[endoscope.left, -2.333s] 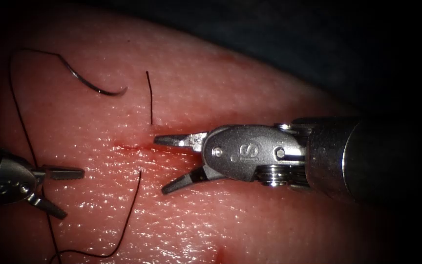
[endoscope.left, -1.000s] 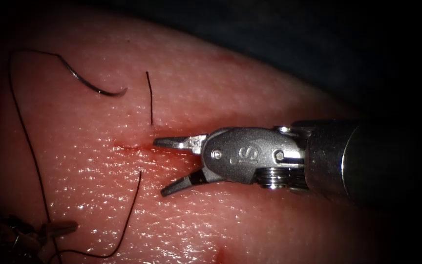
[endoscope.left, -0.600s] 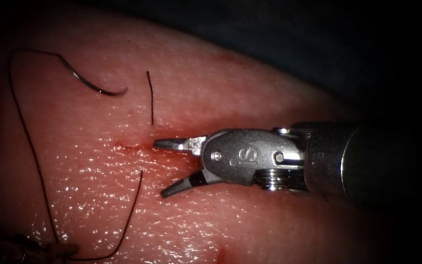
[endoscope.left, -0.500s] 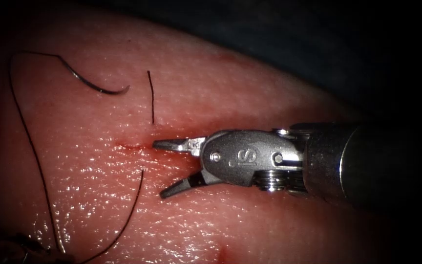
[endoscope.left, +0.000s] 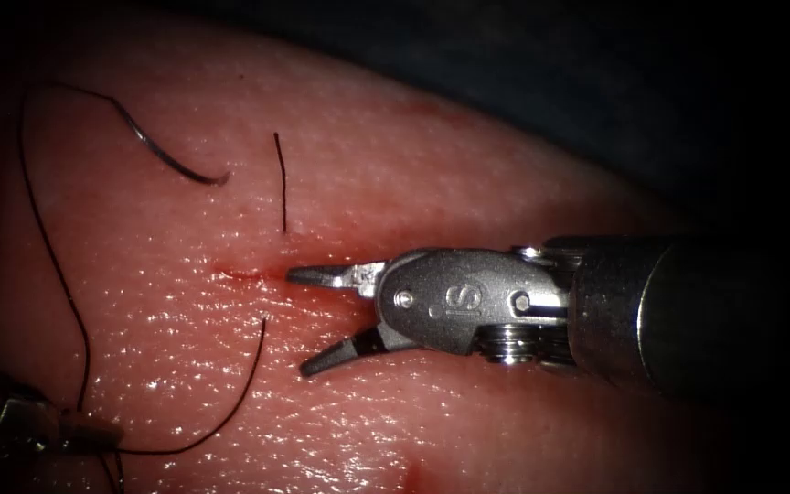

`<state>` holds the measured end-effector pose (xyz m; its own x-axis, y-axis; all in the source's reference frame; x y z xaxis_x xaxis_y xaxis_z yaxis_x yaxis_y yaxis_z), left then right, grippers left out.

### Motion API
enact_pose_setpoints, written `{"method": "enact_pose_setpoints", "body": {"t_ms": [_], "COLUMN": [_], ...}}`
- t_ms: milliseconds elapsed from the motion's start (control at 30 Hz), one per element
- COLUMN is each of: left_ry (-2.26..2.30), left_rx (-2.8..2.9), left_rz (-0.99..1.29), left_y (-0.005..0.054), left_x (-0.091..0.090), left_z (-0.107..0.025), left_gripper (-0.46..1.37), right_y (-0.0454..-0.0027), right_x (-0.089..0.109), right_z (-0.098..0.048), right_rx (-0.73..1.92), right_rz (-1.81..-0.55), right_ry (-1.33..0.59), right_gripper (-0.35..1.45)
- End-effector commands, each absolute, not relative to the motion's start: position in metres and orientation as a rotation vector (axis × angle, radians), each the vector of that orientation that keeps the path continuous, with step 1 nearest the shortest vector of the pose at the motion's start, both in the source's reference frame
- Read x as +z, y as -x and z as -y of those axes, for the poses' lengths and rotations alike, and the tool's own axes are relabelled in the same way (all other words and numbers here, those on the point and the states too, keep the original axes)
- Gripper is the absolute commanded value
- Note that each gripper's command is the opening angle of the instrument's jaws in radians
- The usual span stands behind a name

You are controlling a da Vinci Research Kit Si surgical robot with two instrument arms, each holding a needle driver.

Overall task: Wound Closure
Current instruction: With the left tool pickup a length of suture, then grasp the suture with the right gripper and pass more suture to the left gripper.

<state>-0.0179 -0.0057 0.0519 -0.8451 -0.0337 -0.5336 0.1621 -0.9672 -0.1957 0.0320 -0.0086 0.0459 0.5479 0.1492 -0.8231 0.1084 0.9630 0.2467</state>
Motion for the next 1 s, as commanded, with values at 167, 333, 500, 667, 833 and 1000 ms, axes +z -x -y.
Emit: {"method": "enact_pose_setpoints", "body": {"t_ms": [167,333,500,667,833,1000], "left_ry": [-0.918,-1.009,-1.106,-1.101,-1.083,-1.102], "left_rx": [-2.939,-2.966,-2.985,-3.003,-3.01,-3.002], "left_rz": [-0.242,-0.146,-0.035,-0.043,-0.042,-0.045], "left_y": [0.0181,0.018,0.0175,0.017,0.0172,0.0176], "left_x": [0.051,0.05,0.049,0.049,0.048,0.048], "left_z": [0.004,0.001,-0.002,-0.004,-0.004,-0.005], "left_gripper": [-0.35,-0.35,-0.35,-0.35,-0.35,-0.35], "right_y": [-0.0319,-0.0319,-0.0319,-0.0321,-0.0325,-0.0326], "right_x": [0.046,0.046,0.046,0.046,0.046,0.046], "right_z": [0.009,0.009,0.009,0.009,0.009,0.009], "right_rx": [0.024,0.03,0.084,0.19,0.222,0.262], "right_rz": [-0.994,-0.996,-1.004,-0.991,-0.977,-0.985], "right_ry": [-0.285,-0.286,-0.3,-0.317,-0.306,-0.268], "right_gripper": [0.92,0.92,0.92,0.92,0.91,0.89]}}
